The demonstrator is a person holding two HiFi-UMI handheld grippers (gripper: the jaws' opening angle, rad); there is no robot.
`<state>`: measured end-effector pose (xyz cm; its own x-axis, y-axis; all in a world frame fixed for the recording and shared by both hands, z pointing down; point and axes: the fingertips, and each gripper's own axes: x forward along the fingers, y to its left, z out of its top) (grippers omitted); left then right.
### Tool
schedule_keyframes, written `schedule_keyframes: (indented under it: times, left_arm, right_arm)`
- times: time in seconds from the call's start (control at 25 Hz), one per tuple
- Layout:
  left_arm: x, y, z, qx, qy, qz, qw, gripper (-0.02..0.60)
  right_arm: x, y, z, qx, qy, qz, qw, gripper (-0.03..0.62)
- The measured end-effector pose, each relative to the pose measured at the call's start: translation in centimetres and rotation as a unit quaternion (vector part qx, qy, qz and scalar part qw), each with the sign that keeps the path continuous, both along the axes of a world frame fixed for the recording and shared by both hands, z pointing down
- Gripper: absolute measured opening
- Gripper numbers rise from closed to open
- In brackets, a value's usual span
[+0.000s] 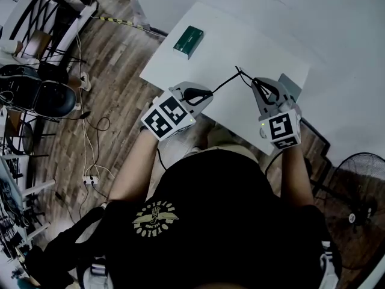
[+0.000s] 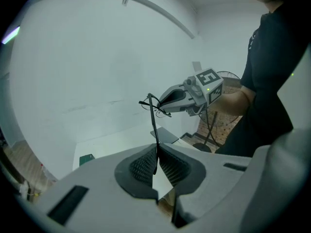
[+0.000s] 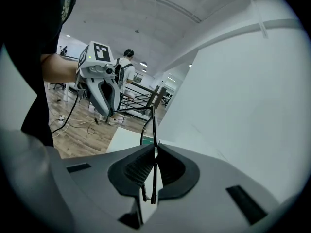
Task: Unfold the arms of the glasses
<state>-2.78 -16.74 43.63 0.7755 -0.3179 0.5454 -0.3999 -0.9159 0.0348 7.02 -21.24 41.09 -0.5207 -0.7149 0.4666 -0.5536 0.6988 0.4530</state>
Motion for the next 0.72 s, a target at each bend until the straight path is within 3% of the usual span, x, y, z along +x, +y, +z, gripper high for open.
schedule_keyframes:
  times: [0.16, 0.44, 0.6, 0.72]
  left_arm:
    - [0.1, -0.5, -0.8, 0.017, 0.019, -0.028, 0.9993, 0.026]
    - [-1.6, -1.1, -0.4, 0.008, 0.063, -0.08, 0.9948, 0.038]
    - [-1.7, -0.2, 2.8, -0.022, 0.047, -0.087, 0.9948, 0.038]
    - [0.3, 0.9, 3.8, -0.037, 0.052, -0.079, 0.9948, 0.038]
  right_arm:
    - [0.5, -0.2, -0.4, 0.006, -0.01, 0.021, 1.0, 0.02]
    - [3.0, -2.1, -0.5, 0.02, -0.019, 0.083, 0.996, 0.02]
    - [4.4, -2.7, -1.5, 0.021, -0.073, 0.125, 0.989, 0.02]
    - [4.2, -2.4, -2.7, 0.009, -0.14, 0.135, 0.981, 0.02]
